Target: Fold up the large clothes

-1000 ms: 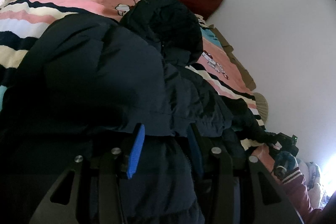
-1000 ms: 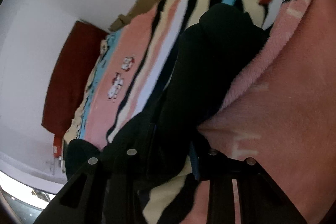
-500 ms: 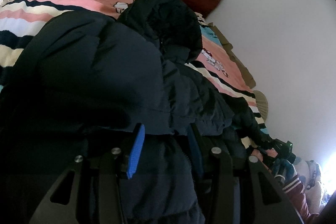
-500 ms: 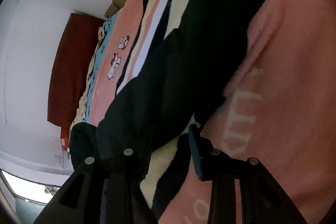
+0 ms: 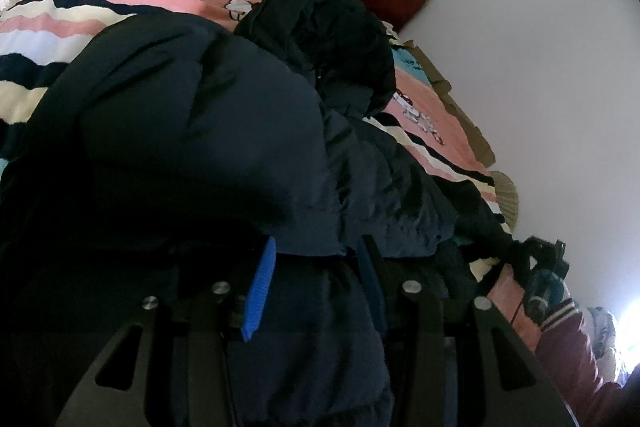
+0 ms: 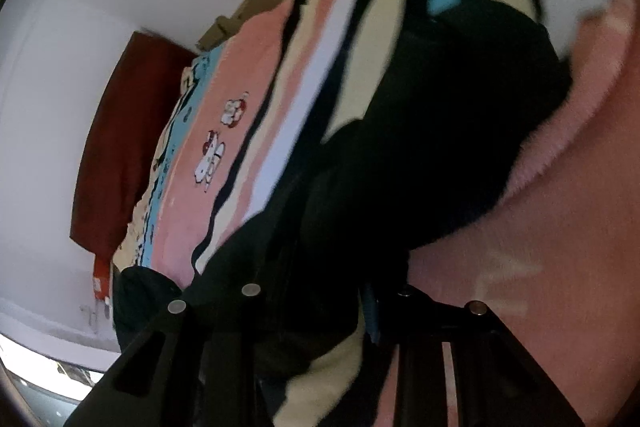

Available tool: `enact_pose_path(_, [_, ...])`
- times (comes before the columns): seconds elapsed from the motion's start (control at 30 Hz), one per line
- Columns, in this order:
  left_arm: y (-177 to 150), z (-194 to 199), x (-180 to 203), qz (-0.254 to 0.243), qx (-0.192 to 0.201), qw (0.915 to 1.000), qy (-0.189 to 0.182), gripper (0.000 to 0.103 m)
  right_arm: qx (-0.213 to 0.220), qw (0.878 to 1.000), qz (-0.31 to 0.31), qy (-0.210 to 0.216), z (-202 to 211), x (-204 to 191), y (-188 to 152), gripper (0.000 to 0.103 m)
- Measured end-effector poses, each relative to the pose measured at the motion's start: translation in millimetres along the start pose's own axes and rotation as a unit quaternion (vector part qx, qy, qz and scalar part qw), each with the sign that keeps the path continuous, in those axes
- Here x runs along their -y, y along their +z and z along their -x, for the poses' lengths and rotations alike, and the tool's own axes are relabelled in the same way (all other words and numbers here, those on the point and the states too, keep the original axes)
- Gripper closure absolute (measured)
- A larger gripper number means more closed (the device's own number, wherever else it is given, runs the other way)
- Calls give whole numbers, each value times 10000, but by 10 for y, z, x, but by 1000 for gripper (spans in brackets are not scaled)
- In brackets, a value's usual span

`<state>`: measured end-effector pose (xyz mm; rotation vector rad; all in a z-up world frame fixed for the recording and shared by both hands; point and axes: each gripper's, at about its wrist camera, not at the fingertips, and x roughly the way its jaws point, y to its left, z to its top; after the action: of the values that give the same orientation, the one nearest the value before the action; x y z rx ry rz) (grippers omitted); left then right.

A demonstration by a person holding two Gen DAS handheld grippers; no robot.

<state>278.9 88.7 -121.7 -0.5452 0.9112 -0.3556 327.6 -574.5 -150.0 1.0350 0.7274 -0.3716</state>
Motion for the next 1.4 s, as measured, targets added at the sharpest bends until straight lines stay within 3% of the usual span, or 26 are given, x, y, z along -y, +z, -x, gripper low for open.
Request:
enact_pose_path(0.3, [-4,1,-31,22,-7,10000,42,62,-281,9967,710,-285,-269,-313,353,73])
enact_pose_path(0.47, [-8,5,-38,9,-9,10000,22,62,-464,9971,589,-151,-200,-171,228,67])
enact_pose_path(0.83, [-20,85,-107,75,39,9999,-149,62,-807,9957,254,371,184,-23,-342,67])
enact_pose_path(1.13, [-18,49,-146,133,40,9998,-121,62,-951,9950,165,251,-90,-120,-382,66])
enact_pose_path(1.27, [-22,-6,-134,95,-13,9999,-95,62,-1094,9933,-47,357,-173,-72,-489,54])
enact_pose_path(1.4, [-20,-13,-132,88,-32,9999,-73,62,-836,9962,-58,250,-244,-99,-362,45])
